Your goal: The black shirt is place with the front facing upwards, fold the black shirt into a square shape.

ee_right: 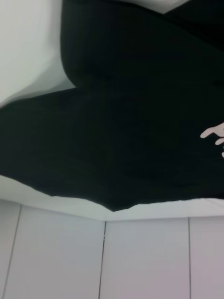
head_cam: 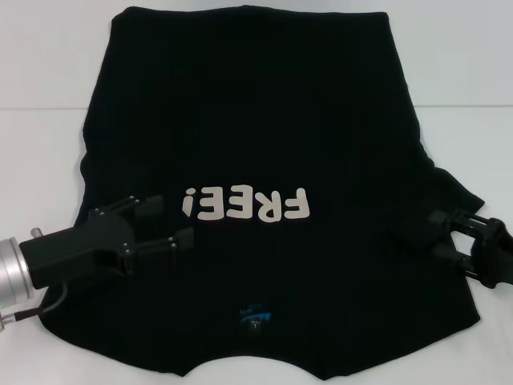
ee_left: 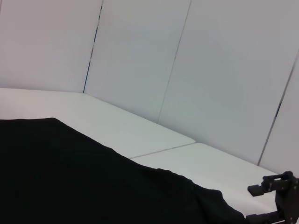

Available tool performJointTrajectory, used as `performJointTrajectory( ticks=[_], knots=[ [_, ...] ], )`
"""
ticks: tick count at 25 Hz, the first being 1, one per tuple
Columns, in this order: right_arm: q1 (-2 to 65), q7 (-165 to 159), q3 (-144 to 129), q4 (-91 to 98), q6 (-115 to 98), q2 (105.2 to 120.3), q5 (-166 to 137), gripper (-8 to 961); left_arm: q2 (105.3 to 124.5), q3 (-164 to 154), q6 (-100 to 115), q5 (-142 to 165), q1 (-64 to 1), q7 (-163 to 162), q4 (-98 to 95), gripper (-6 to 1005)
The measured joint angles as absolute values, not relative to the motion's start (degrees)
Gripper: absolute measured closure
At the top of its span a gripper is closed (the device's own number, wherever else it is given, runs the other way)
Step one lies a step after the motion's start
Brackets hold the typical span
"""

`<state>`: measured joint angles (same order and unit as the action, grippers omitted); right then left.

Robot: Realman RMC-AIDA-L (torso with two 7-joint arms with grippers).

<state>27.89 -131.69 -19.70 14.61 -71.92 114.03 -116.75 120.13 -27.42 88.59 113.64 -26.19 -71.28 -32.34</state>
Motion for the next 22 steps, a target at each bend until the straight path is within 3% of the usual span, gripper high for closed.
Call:
performJointTrajectory(
  ticks=[6,22],
  knots=[
    [28.7,-131.7,-20.6,14.9,-68.9,115.02,-116.7,222,120.13,-27.4,88.7,113.6,-26.1,-71.4,-32.3,91],
    [31.6,-131.7,-22.8,14.6,-64.2,115.12,-116.7,220,120.14,-27.4,88.8,113.6,-26.2,-71.6,-32.3,91]
  ],
)
